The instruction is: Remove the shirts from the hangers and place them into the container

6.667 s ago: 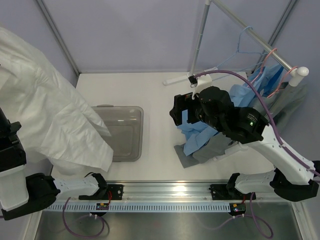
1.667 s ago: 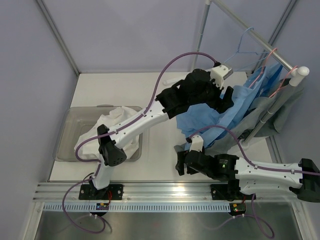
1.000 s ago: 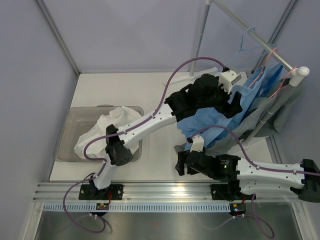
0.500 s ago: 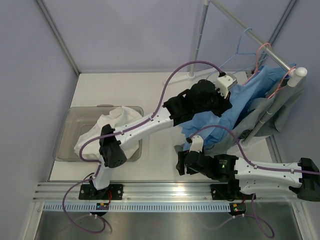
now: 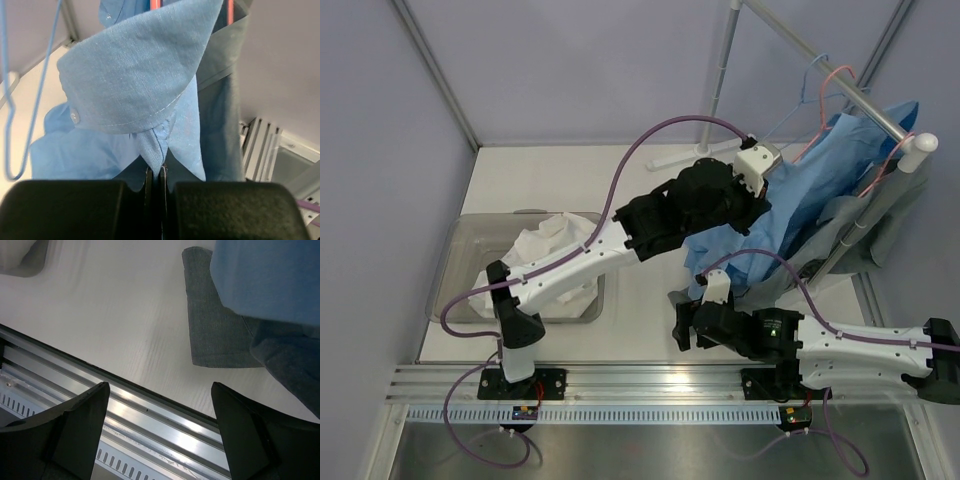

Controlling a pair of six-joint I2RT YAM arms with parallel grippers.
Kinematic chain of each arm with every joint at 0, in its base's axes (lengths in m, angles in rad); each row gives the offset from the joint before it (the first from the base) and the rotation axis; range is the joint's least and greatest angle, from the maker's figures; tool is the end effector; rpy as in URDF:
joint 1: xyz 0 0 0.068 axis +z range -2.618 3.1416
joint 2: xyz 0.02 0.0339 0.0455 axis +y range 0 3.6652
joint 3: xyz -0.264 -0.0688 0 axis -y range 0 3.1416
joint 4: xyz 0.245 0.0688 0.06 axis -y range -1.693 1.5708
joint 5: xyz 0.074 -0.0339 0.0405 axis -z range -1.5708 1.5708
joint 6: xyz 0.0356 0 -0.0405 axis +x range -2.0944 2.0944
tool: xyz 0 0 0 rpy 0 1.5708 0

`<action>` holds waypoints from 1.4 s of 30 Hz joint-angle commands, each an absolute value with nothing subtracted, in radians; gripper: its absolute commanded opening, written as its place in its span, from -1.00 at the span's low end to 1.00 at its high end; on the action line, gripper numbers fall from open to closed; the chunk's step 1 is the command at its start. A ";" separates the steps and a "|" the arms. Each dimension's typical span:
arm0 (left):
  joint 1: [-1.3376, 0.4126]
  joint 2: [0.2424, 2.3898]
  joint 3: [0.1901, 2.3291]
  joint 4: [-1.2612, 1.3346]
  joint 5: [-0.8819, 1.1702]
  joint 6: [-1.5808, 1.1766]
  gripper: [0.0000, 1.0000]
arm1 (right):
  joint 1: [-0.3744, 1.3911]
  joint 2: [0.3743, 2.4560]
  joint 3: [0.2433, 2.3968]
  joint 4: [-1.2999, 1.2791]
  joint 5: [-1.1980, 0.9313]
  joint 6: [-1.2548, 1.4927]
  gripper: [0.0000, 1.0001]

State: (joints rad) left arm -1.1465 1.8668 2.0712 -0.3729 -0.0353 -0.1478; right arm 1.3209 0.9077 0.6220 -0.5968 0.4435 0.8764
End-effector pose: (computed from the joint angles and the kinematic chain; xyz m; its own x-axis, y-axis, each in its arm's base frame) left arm 0.1793 -0.3939 0.4561 -0.2003 0.0859 -0.9760 0.8765 0.4608 -0.1393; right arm 0.0586 0.1676 0.2281 -0.7430 -0.1043 -0.6612 -0.3702 0.8870 0.2761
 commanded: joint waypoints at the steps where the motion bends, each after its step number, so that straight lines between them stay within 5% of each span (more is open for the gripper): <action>1: -1.146 1.758 2.117 -0.466 -0.162 -0.166 -1.00 | 1.335 0.879 0.689 -0.649 0.494 0.851 0.85; 16: -1.146 1.439 1.915 -0.943 -0.357 -0.209 -1.00 | 1.445 0.842 1.029 -0.828 0.541 0.736 0.88; 25: -1.146 1.191 1.657 -1.003 -0.357 -0.310 -1.00 | 1.450 1.101 1.553 -0.848 0.708 0.398 0.93; 32: -1.146 1.052 1.575 -1.038 -0.362 -0.362 -1.00 | 1.402 1.348 2.085 -0.930 0.818 0.086 0.56; 42: -1.146 0.973 1.543 -1.006 -0.224 -0.370 -1.00 | 1.195 1.408 2.075 -0.819 0.542 0.006 0.32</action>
State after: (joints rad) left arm -1.1461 0.9867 1.5372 -1.0813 -0.2848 -0.3607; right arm 1.2026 1.3933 2.0888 -0.8692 0.6312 0.0784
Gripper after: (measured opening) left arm 0.038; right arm 0.662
